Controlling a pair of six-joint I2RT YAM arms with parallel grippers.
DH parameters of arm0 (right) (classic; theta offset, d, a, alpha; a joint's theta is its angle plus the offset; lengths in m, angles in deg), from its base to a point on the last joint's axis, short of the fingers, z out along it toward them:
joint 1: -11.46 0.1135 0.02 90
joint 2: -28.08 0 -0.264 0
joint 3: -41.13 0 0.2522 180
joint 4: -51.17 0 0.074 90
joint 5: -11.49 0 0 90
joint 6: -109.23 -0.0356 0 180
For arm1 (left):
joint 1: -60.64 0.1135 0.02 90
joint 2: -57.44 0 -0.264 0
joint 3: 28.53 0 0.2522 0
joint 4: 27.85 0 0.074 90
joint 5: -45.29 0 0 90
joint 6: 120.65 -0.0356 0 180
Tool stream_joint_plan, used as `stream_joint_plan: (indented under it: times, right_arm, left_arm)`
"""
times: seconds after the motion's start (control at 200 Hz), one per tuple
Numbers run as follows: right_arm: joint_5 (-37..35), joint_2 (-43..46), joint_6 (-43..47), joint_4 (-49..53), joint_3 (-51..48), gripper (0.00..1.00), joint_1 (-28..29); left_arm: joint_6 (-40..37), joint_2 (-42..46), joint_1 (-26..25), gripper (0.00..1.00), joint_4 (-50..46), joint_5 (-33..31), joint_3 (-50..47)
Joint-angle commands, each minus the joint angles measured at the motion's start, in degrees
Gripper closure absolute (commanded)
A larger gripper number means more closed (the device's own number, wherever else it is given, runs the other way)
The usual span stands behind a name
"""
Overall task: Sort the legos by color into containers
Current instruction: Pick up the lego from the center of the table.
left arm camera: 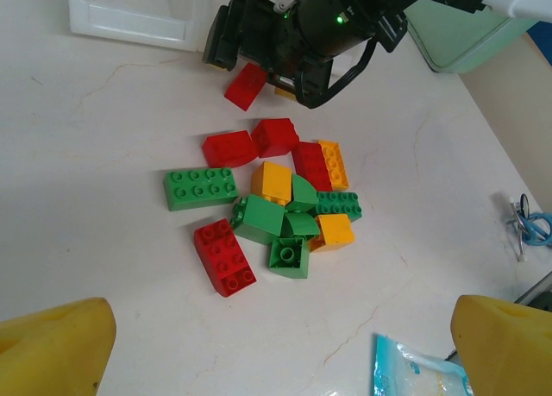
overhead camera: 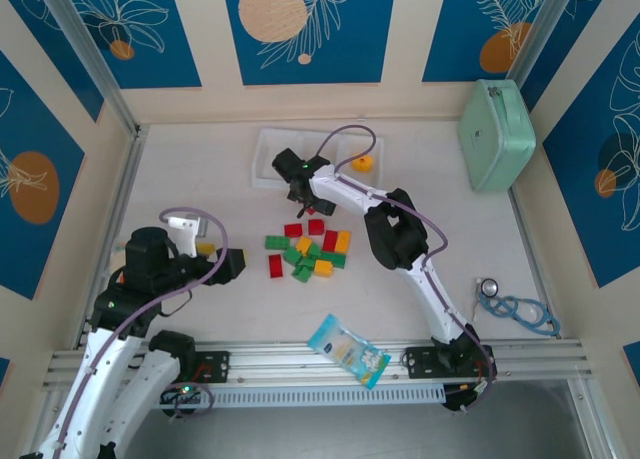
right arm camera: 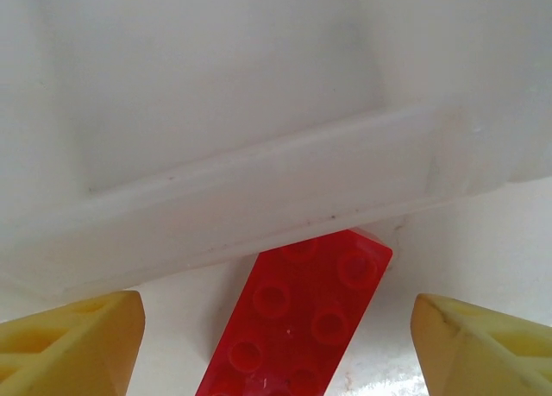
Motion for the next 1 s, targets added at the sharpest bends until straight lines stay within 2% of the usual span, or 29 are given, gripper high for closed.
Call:
stream_joint_plan:
  times: [0.0,0.56,0.6,0.68,0.72,0.995]
  right_arm:
    - [0.0,-1.2,1.7,0.3,0.4,0.19,-0.4]
    - [2.1,3.8,9.9,-7.4,-10.2,0.37,-0.1]
    - [2.1,3.9,10.6,-7.6,-10.6,0.43,-0.1]
    - [2.0,4.5,11.7,-7.6,-11.0,0.49,-0.2]
    - [1.8,4.8,12.3,-7.8,-11.3,0.55,-0.2]
    - [2.9,9.3,14.0,-9.9,-16.0,0.7,0.1]
  left_arm:
    - [-0.8,-0.4,-0.1,0.01,0.9,0.9,-0.4]
    - [-0.6,-1.1,-0.2,0.01,0.6,0.2,-0.2]
    - [-0.6,-1.1,-0.2,0.01,0.6,0.2,-0.3]
    - [-0.6,-1.2,-0.2,0.0,0.6,0.2,-0.2]
    - [-0.6,-1.1,-0.2,0.01,0.6,0.3,-0.3]
    - [-0.5,-1.1,-0.2,0.01,0.6,0.3,-0.3]
